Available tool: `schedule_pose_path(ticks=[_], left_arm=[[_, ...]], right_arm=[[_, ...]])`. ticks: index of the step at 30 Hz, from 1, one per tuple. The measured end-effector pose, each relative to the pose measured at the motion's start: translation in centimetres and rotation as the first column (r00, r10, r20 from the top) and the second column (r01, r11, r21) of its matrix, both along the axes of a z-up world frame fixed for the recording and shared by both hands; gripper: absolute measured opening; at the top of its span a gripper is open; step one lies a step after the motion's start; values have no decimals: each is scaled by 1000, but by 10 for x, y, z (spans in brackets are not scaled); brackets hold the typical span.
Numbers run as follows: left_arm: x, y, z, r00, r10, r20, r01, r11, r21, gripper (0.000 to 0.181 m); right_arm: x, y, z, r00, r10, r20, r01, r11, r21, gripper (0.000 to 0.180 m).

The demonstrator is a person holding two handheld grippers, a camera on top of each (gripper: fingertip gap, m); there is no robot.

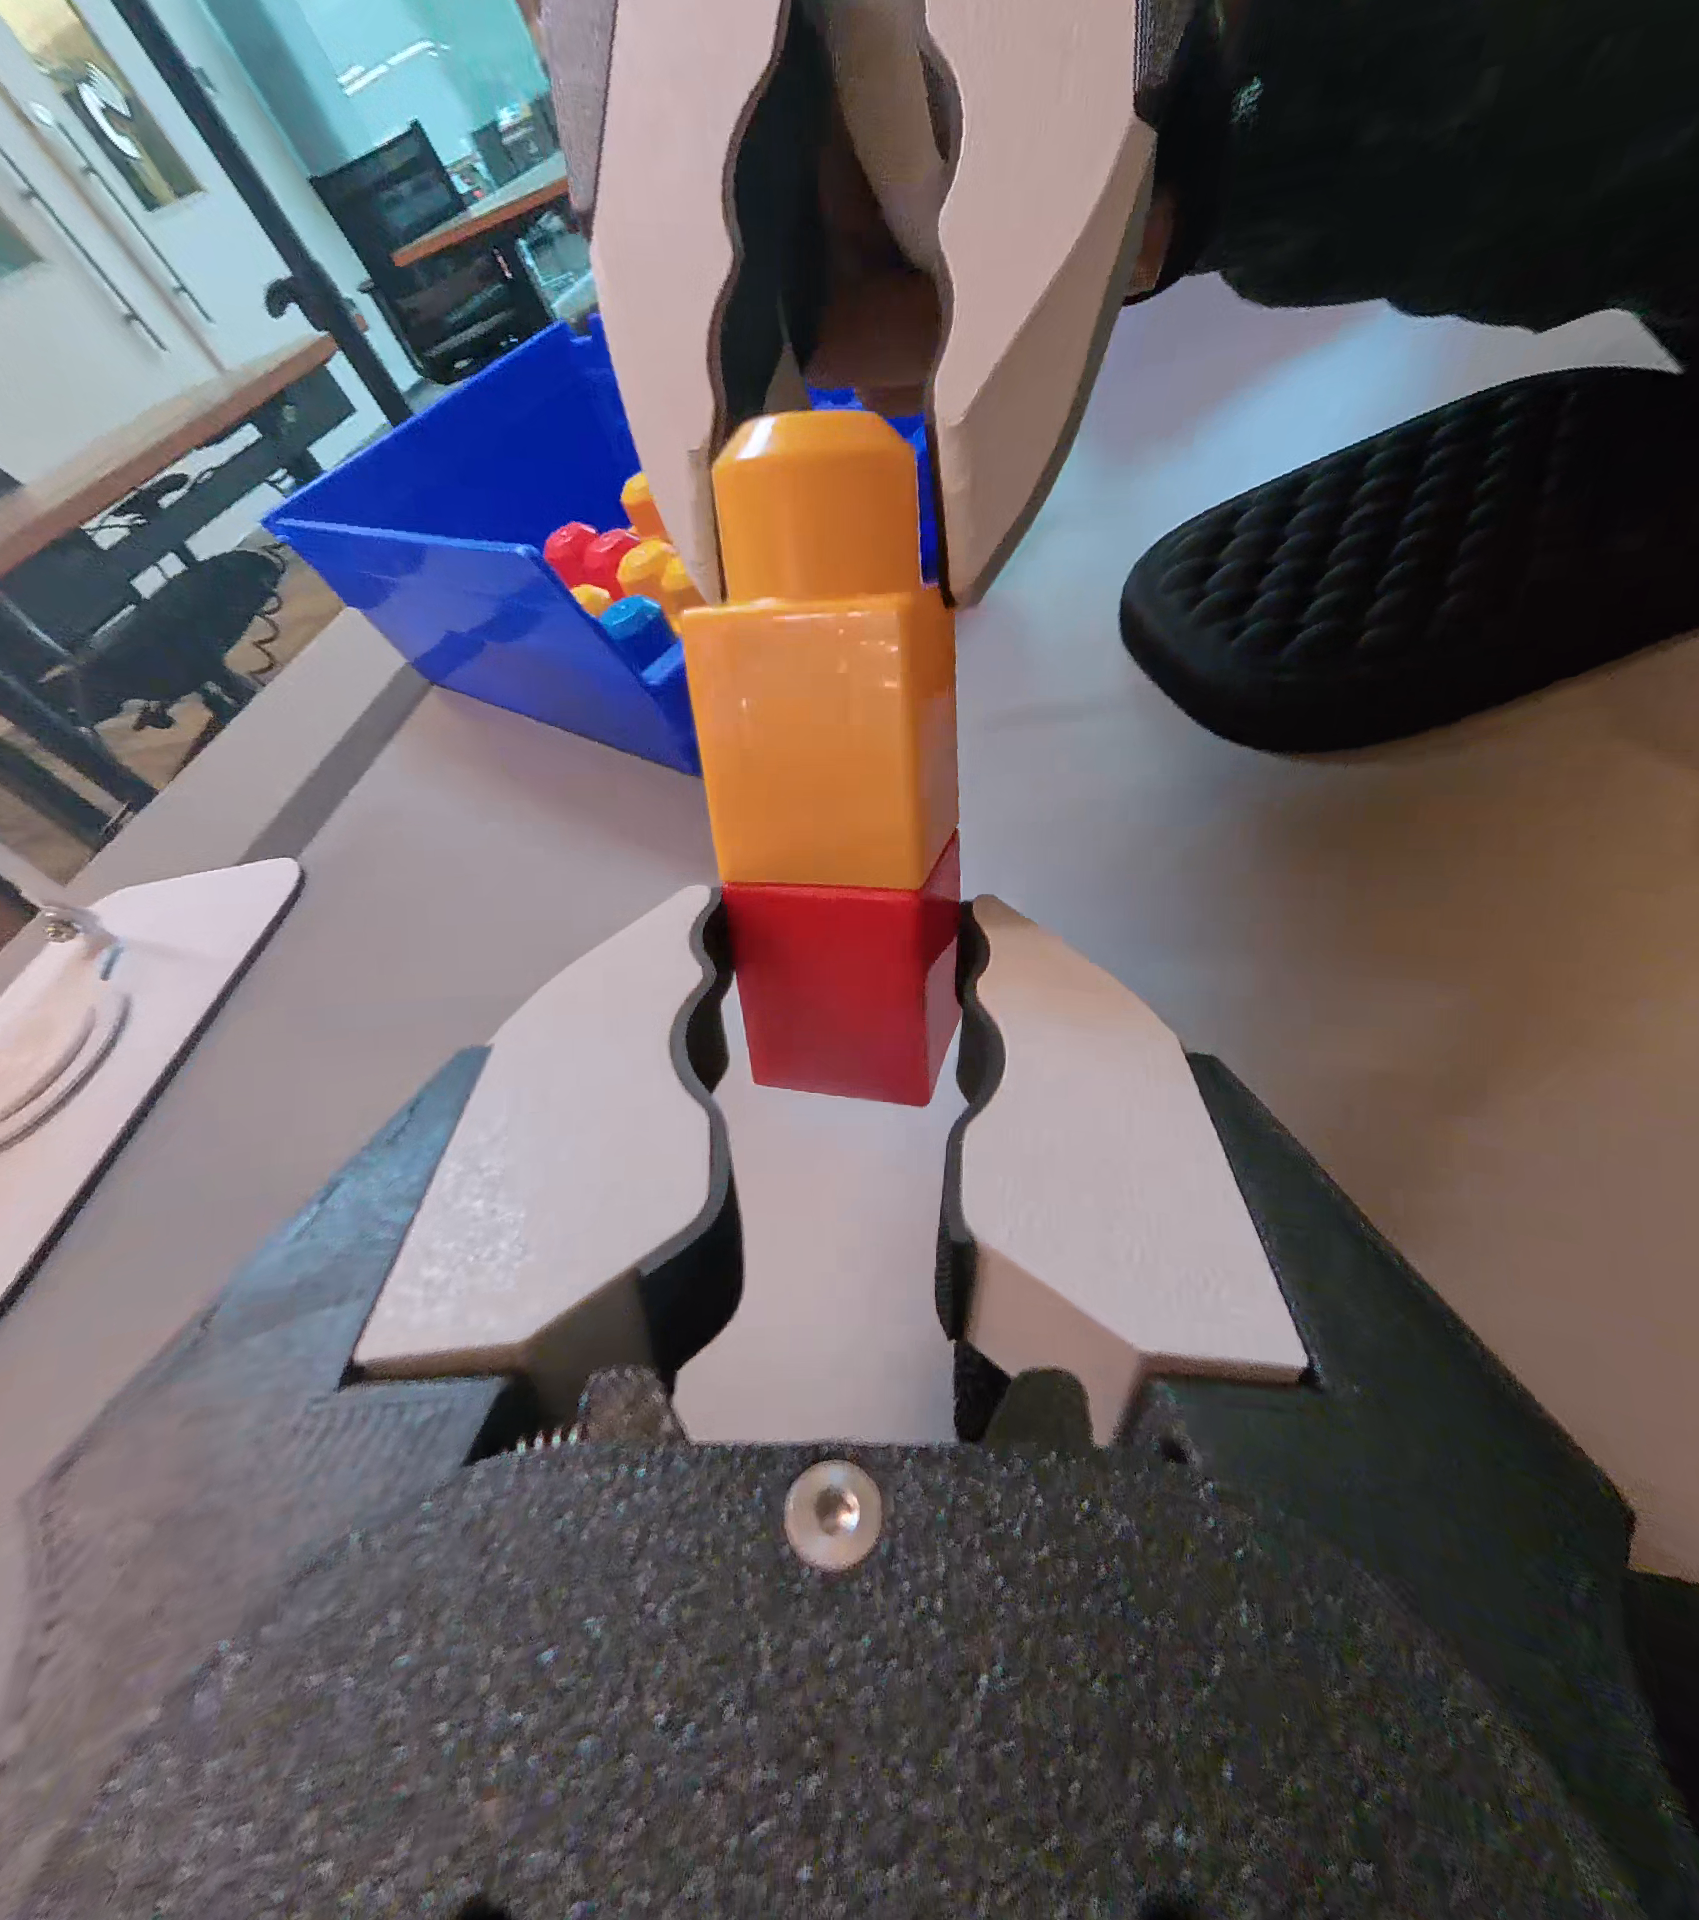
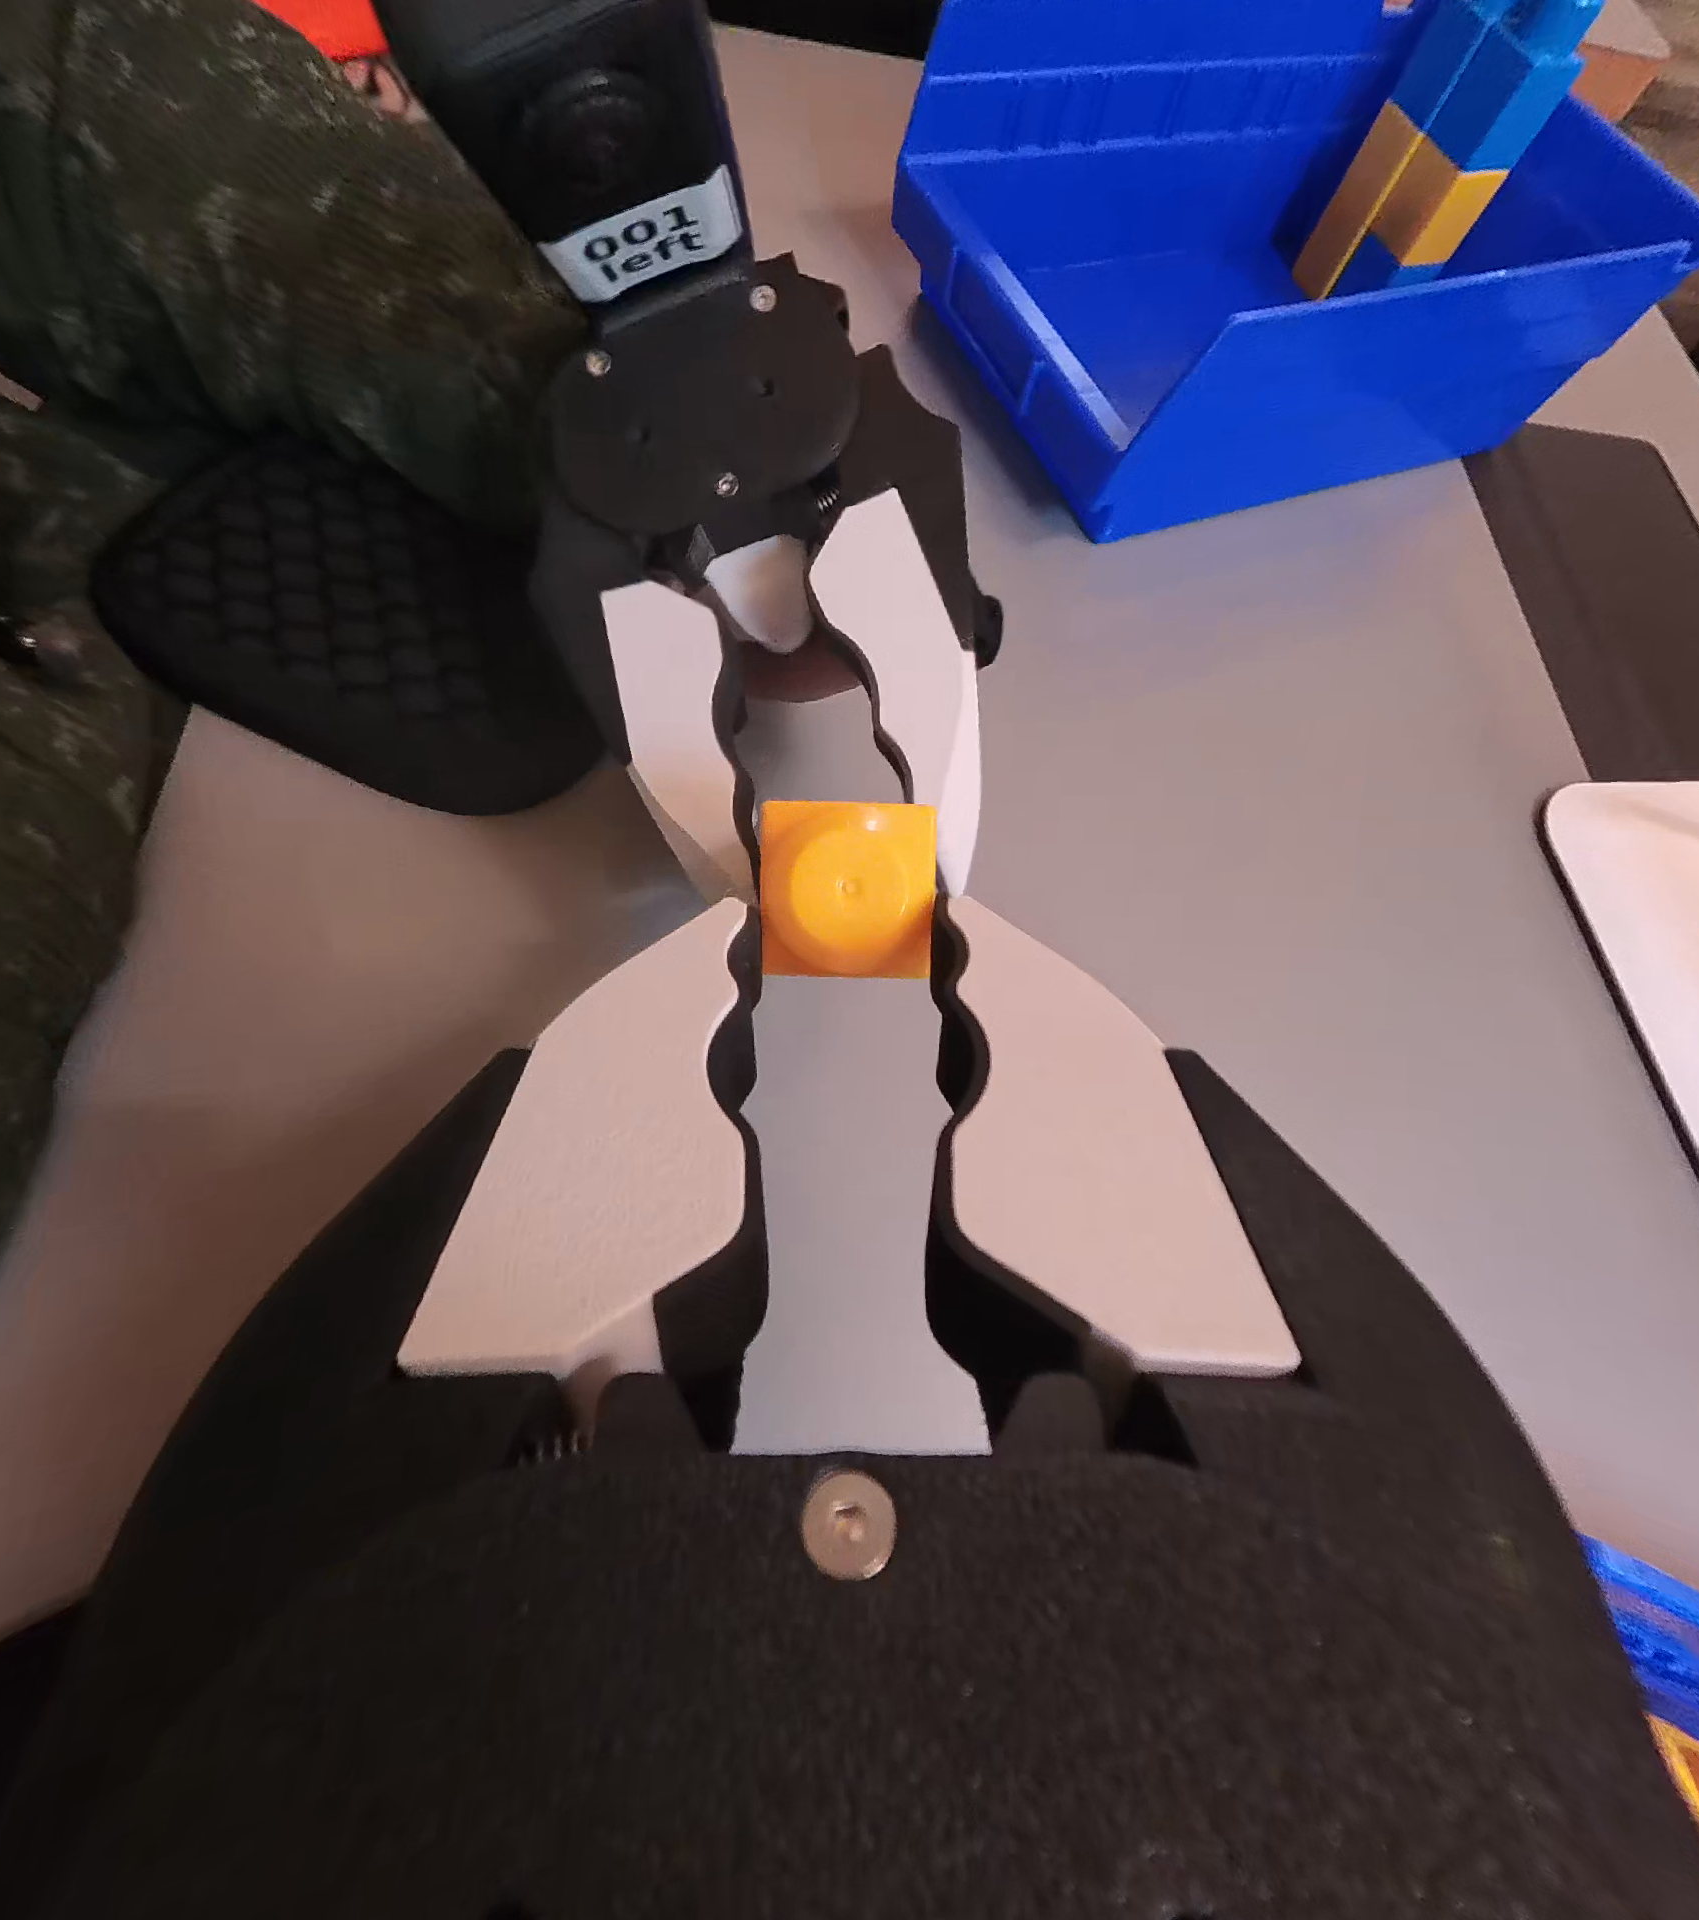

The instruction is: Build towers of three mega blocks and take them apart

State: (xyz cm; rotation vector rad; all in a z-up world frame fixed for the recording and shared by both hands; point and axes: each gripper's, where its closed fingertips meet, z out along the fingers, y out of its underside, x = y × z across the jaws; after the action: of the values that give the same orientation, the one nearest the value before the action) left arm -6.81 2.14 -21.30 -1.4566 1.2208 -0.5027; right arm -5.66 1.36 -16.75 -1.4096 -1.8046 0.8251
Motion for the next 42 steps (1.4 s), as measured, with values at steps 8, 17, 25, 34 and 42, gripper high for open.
schedule_pose_path(ticks=[8, 17, 25, 34, 42], left_arm=[[-6, -1, 4, 997, -10, 82, 22, 990, -141, 37], [-15, 13, 9, 991, 62, 121, -46, 990, -136, 37], [-14, 14, -1, 994, 63, 88, -50, 989, -140, 37], [-11, 11, -3, 996, 45, 71, -36, 991, -127, 37], [-9, 10, -4, 997, 45, 66, -37, 992, -117, 37]], right_arm=[[34, 18, 99, 955, -4, -298, -11, 999, -49, 30], [156, 233, 65, 710, -704, -4, 689, 694, 210, 31], [180, 295, -34, 563, -791, 241, 791, 600, 120, 31], [171, 294, -77, 562, -723, 403, 785, 619, 17, 31], [169, 292, -71, 583, -726, 363, 795, 603, -71, 43]])
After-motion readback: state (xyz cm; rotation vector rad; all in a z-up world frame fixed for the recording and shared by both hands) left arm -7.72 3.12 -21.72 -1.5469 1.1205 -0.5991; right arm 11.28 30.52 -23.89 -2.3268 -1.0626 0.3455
